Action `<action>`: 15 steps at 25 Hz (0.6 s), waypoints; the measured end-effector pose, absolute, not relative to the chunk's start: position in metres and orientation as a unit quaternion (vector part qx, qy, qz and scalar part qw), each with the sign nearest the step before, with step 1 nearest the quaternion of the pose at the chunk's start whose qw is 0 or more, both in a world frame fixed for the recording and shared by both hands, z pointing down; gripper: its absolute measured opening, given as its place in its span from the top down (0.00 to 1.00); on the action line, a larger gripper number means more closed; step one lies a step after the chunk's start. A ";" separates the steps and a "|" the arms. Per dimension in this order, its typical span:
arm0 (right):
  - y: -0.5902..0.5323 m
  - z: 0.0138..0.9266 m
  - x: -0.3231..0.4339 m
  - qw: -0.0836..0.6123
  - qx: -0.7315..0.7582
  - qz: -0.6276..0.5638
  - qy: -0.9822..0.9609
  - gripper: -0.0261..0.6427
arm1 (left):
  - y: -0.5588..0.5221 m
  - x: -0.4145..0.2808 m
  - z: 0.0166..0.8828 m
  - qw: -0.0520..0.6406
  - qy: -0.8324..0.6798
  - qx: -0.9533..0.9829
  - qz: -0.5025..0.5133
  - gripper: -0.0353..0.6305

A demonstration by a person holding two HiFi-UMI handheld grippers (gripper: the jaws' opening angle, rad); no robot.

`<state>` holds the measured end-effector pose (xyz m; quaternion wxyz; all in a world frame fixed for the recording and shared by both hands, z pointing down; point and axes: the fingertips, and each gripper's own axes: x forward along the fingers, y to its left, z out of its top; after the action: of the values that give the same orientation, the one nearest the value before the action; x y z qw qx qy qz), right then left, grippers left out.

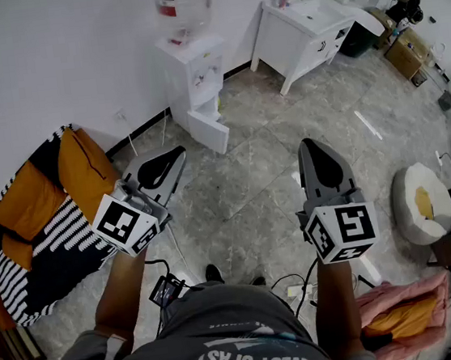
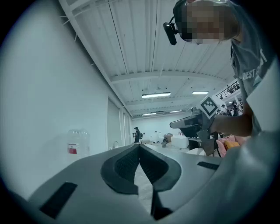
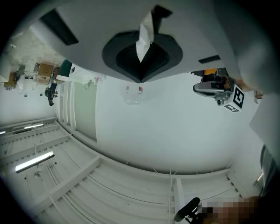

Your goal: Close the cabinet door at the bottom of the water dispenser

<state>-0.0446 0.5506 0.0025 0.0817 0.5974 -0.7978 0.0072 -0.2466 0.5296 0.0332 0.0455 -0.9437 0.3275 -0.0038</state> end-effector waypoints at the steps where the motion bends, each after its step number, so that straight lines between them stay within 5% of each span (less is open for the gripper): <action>1: 0.549 0.003 -0.048 0.083 0.596 0.007 -0.798 0.92 | 0.527 -0.248 0.033 0.045 0.327 -0.944 -0.003 0.92; 15: 0.518 -0.008 -0.051 0.034 0.573 0.017 -0.819 0.92 | 0.503 -0.245 0.037 0.036 0.332 -0.943 -0.002 0.92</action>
<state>-0.0509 0.5185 -0.0083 0.0343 0.5728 -0.8188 0.0167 -0.2449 0.5028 0.0375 0.0365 -0.9426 0.3319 -0.0019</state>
